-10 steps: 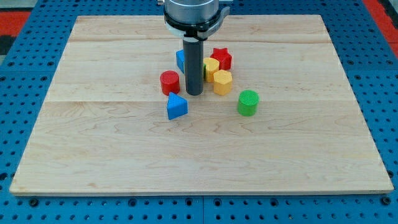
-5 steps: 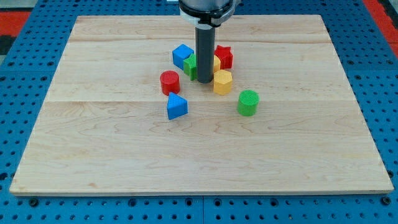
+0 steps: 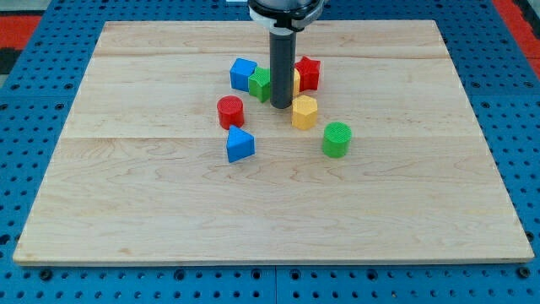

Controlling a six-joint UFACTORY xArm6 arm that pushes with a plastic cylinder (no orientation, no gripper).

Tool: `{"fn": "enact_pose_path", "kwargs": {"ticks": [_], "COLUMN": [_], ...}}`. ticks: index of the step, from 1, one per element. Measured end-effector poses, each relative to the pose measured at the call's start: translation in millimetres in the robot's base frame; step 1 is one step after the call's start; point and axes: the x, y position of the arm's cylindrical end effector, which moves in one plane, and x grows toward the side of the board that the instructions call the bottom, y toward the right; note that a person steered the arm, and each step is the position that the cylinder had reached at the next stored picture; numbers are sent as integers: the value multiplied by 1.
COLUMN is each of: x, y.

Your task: Move the group of blocks towards top center

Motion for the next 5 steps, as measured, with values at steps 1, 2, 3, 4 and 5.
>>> {"fn": "enact_pose_path", "kwargs": {"ticks": [1, 2, 3, 4, 5], "x": [-13, -27, -37, -30, -7], "y": [0, 0, 0, 0, 0]}}
